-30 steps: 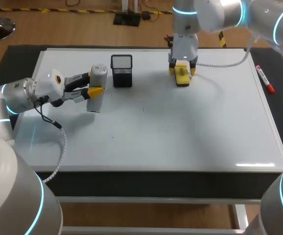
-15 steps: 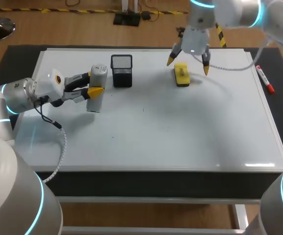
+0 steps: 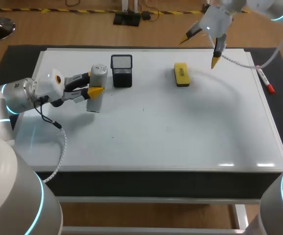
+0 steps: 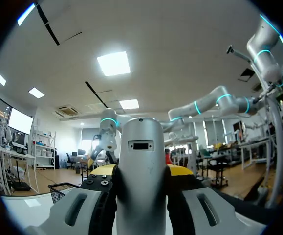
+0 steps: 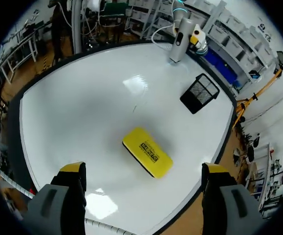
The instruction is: Pick up the inspection probe, press it on each red-marked spot on the whiteboard one by one, put down the probe, pick up the eraser, and wipe off all the red marks.
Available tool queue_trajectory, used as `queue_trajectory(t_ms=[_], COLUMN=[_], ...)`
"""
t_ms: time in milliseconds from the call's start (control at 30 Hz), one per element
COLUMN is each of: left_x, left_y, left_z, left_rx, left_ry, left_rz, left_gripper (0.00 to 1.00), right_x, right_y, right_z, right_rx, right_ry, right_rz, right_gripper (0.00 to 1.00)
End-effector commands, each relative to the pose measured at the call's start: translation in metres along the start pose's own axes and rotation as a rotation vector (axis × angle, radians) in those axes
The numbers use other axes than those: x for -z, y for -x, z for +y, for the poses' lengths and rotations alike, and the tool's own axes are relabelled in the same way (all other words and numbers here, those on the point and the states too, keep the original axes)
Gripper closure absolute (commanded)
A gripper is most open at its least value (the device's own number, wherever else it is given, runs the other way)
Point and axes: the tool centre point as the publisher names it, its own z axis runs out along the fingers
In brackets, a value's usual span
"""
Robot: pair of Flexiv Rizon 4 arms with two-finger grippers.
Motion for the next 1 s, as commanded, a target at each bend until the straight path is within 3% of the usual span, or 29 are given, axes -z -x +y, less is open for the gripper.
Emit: queue_trajectory(t_ms=[33, 167, 400, 567, 1000], left_x=[0.000, 0.000, 0.000, 0.000, 0.000], left_y=[0.001, 0.001, 0.001, 0.001, 0.001], left_z=[0.001, 0.001, 0.001, 0.001, 0.001], left_rx=[0.000, 0.000, 0.000, 0.000, 0.000], left_ry=[-0.004, -0.004, -0.004, -0.004, -0.004], left_rz=[0.003, 0.003, 0.003, 0.003, 0.003], left_gripper=[1.00, 1.00, 1.00, 1.00, 1.00], right_x=[0.020, 0.035, 0.060, 0.071, 0.071], right_y=[0.014, 0.015, 0.010, 0.006, 0.006], right_z=[-0.009, -0.006, -0.004, 0.000, 0.000], right_rx=[-0.125, -0.185, -0.217, -0.262, -0.262], right_ry=[0.104, 0.128, 0.177, 0.191, 0.191], right_rz=[0.095, 0.079, -0.038, -0.033, -0.033], right_gripper=[0.00, 0.00, 0.00, 0.00, 0.00])
